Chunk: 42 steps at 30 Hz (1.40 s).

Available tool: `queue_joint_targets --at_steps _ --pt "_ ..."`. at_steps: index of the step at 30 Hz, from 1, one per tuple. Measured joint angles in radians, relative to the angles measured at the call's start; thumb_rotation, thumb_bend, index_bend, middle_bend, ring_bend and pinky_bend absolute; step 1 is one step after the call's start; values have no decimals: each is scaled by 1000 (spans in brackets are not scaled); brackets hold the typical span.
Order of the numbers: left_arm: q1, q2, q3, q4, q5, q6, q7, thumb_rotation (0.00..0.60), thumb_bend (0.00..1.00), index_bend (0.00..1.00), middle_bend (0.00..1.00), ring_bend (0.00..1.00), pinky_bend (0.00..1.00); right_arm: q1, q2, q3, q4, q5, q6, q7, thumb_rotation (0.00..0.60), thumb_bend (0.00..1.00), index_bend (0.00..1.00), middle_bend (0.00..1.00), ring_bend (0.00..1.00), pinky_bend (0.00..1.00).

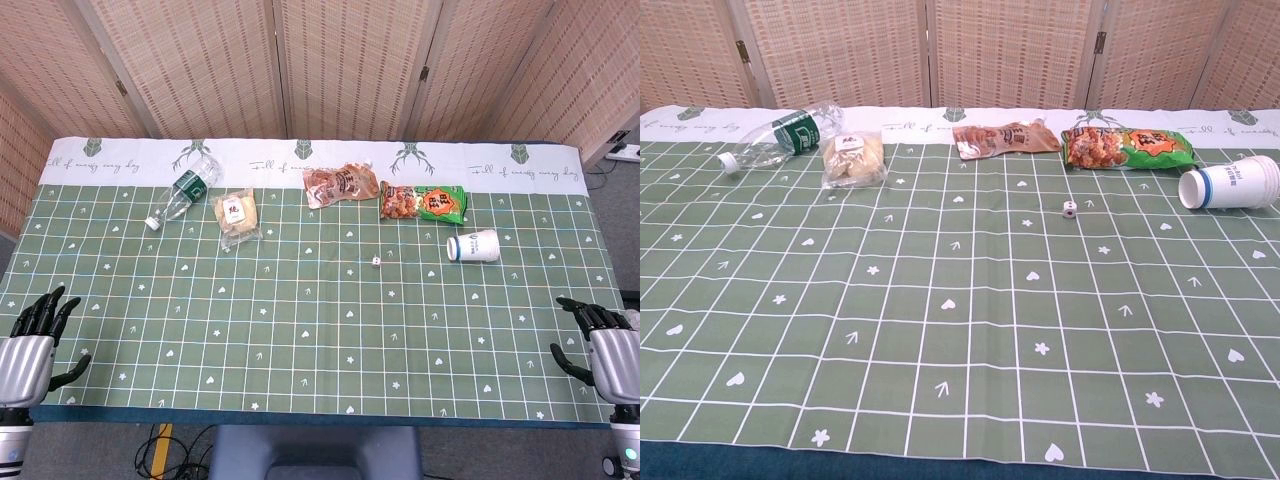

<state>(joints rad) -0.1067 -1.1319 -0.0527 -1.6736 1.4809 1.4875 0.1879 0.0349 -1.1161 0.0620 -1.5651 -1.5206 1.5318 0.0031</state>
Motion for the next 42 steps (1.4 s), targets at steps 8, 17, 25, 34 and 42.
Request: queue_joint_targets --at_steps 8,17,25,34,42 --pt "3 -5 1 4 9 10 -2 600 255 147 37 9 155 3 -2 -1 9 0 -9 8 600 224 228 337 317 353" --pt "-1 -3 -3 0 16 13 2 600 255 147 37 8 155 21 0 9 14 -3 -20 4 600 229 233 386 445 459" --pt "-4 -4 -3 3 27 18 -10 600 255 147 37 9 155 120 3 49 3 -2 -124 -29 600 238 239 548 653 667" --pt "9 1 5 11 29 28 -30 600 255 148 37 8 155 314 -34 110 -24 70 -388 -130 600 240 267 783 878 871" --pt "23 14 10 17 35 46 -46 600 255 148 37 8 155 532 -193 169 69 219 -612 -252 600 281 358 892 982 955"
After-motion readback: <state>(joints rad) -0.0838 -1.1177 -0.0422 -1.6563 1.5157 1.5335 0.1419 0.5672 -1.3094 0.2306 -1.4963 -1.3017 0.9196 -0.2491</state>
